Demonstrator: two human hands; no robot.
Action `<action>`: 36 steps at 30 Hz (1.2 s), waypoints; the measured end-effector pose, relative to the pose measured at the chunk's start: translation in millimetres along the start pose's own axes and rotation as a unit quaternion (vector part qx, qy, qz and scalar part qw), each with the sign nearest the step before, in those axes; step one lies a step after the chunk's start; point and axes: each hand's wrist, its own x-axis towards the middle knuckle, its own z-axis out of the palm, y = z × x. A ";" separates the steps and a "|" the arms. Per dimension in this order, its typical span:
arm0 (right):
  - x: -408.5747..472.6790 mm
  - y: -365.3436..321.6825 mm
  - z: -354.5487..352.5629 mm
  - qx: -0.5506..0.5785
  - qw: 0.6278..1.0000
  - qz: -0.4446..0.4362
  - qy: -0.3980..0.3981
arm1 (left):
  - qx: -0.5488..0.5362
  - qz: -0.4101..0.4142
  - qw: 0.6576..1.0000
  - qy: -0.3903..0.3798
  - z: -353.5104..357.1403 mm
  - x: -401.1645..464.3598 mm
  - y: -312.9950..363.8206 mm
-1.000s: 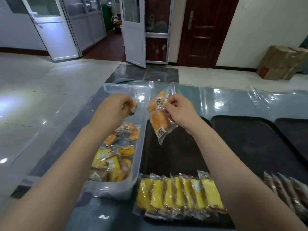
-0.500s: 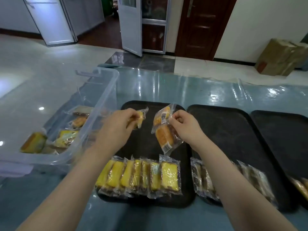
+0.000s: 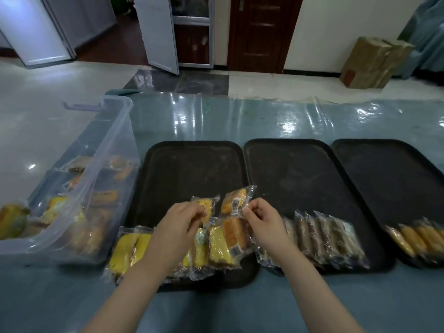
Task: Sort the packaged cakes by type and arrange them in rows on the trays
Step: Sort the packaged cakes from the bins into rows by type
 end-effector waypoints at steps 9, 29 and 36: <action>-6.3 33.6 -63.6 0.052 0.998 -0.007 0.031 | -0.026 0.027 0.999 0.009 45.7 12.4 47.1; 21.2 125.5 -309.1 0.006 1.000 0.022 -0.011 | -0.052 -0.026 0.997 0.053 205.2 61.3 238.2; 19.1 137.1 -334.7 0.025 0.999 0.029 0.007 | -0.045 -0.002 0.999 0.029 215.4 73.3 261.6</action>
